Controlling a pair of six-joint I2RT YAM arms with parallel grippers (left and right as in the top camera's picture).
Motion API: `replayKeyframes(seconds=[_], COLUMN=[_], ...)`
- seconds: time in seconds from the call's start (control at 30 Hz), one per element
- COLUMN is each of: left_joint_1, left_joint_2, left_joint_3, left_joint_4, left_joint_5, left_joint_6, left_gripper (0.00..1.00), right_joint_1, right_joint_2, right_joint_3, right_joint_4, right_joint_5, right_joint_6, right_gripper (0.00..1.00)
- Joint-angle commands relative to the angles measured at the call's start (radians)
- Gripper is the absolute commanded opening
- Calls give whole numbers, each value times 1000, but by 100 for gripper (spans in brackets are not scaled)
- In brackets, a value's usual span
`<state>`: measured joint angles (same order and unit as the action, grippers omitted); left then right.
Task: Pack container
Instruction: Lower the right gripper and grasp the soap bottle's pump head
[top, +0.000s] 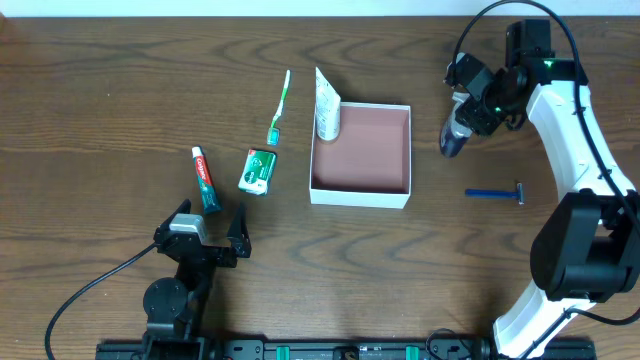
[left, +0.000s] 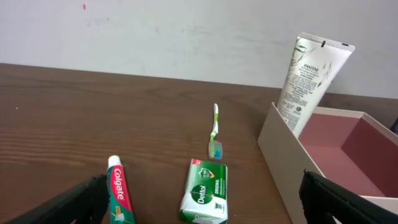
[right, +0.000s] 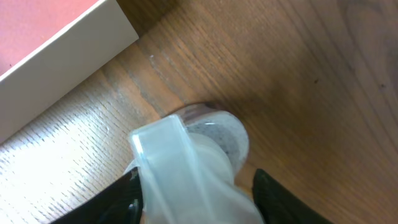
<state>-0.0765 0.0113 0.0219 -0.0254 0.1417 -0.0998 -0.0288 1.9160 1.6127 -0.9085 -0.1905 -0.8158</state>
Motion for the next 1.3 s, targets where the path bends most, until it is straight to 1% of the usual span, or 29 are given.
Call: replayKeyframes(seconds=[0.0, 0.17, 0.5, 0.6, 0.7, 0.83, 0.9, 0.97, 1.27], left_joint_1=[3, 3, 3, 3, 3, 3, 3, 3, 3], left_joint_2=[1, 1, 1, 1, 1, 1, 1, 1, 1], left_joint_3=[-18, -18, -18, -18, -18, -18, -18, -18, -18], left_joint_4=[-34, -34, -34, -34, -34, -34, -34, -34, -34], left_joint_5=[3, 3, 3, 3, 3, 3, 3, 3, 3], left_joint_6=[13, 13, 13, 13, 13, 13, 13, 13, 13], left_gripper=[98, 98, 98, 98, 98, 98, 98, 98, 98], right_joint_1=[-3, -2, 4, 4, 4, 4, 4, 4, 4], right_joint_2=[0, 0, -1, -1, -1, -4, -6, -6, -6], right_joint_3=[-5, -3, 26, 45, 63, 78, 78, 78, 78], right_joint_4=[13, 31, 38, 36, 32, 26, 25, 22, 3], right_joint_5=[-16, -16, -15, -3, 27, 33, 33, 33, 32], right_joint_6=[43, 87, 160, 209, 260, 296, 296, 296, 297], right_gripper=[50, 47, 49, 49, 45, 47, 45, 41, 34])
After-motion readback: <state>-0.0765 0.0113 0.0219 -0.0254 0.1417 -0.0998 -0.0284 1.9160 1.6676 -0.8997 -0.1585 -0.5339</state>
